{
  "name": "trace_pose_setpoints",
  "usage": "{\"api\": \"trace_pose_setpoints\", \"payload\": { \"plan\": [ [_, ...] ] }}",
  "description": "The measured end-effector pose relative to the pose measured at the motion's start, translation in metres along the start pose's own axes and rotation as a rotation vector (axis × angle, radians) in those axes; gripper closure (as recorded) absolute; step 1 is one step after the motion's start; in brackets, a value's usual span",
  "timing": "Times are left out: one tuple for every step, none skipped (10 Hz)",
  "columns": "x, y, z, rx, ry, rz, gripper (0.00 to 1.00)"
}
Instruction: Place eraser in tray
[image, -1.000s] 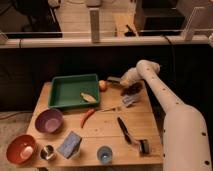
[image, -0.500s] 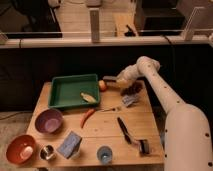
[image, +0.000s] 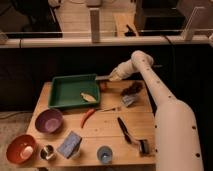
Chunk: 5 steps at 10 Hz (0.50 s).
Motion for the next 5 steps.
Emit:
{"api": "trace_pose_setpoints", "payload": {
  "plan": [
    [-0.012, -0.001, 0.007, -0.022, -0.015, -0.041, 0.94],
    [-0.025, 0.0, 0.014, -0.052, -0.033, -0.087, 0.94],
    [-0.036, 0.0, 0.02, -0.078, -0.052, -0.129, 0.94],
    [-0.044, 0.002, 0.025, -0.1, -0.07, -0.16, 0.94],
    [-0.049, 0.003, 0.029, -0.122, -0.088, -0.183, 0.94]
  ]
}}
